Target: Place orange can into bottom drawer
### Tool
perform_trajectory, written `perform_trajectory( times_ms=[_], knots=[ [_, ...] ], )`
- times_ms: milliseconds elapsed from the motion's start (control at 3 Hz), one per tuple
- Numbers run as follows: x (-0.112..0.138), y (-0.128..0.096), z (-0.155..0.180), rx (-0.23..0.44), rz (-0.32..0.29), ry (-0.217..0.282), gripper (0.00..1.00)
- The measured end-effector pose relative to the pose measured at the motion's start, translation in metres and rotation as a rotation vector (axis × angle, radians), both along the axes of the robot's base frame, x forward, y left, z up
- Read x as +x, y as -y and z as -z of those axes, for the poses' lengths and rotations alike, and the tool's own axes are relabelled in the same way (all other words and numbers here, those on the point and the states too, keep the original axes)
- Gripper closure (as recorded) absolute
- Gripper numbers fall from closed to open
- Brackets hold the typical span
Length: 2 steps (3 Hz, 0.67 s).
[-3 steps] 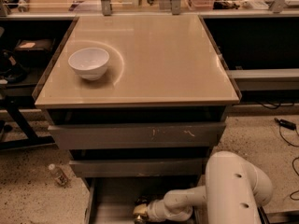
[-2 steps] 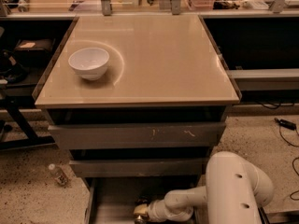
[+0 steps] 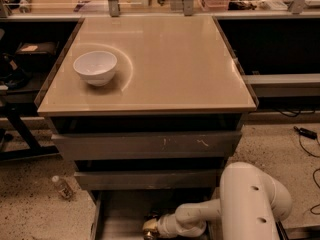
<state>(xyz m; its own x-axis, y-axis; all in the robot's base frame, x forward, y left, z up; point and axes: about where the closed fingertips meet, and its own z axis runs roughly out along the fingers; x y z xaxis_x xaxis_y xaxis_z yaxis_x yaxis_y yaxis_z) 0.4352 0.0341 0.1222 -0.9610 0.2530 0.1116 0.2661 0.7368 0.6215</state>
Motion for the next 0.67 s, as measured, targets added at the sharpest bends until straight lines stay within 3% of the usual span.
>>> perform_trajectory(
  times_ms=[333, 667],
  knots=[
    [-0.0001, -0.0001, 0.0, 0.0, 0.0, 0.0, 0.0],
    [-0.0001, -0.0001, 0.0, 0.0, 0.0, 0.0, 0.0]
  ],
)
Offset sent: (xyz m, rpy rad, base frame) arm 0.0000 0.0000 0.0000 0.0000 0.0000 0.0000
